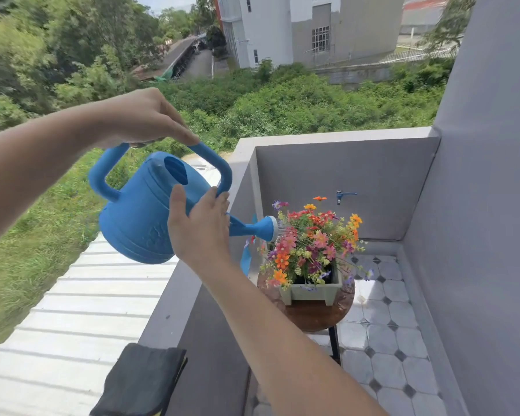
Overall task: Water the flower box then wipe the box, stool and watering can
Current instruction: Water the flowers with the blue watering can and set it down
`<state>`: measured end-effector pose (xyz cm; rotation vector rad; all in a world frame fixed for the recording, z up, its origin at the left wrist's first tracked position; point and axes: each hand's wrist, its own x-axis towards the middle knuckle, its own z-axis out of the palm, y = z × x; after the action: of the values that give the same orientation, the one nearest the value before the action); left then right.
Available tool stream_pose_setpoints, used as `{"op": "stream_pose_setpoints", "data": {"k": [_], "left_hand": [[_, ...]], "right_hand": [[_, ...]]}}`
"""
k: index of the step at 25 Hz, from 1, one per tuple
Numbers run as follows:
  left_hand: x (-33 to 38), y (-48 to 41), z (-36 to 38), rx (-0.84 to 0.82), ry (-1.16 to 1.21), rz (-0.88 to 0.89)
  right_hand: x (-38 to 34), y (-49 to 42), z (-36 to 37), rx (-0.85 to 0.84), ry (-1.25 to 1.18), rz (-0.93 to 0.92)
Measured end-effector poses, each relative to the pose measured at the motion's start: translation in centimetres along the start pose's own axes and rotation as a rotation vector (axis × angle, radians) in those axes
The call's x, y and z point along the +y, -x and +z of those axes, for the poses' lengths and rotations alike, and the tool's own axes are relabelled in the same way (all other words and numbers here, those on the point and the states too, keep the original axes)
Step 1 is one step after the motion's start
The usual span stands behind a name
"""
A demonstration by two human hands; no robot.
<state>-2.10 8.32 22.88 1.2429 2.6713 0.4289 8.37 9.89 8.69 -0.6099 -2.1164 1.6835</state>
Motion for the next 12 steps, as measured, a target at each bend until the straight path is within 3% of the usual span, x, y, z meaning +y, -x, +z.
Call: {"op": "stream_pose_setpoints", "data": {"k": [12], "left_hand": [[-1.2,2.6,-0.5,0.025,-0.011,-0.007]], "right_hand": [[-0.4,1.9,1.3,-0.076,-0.007,-0.007]]}}
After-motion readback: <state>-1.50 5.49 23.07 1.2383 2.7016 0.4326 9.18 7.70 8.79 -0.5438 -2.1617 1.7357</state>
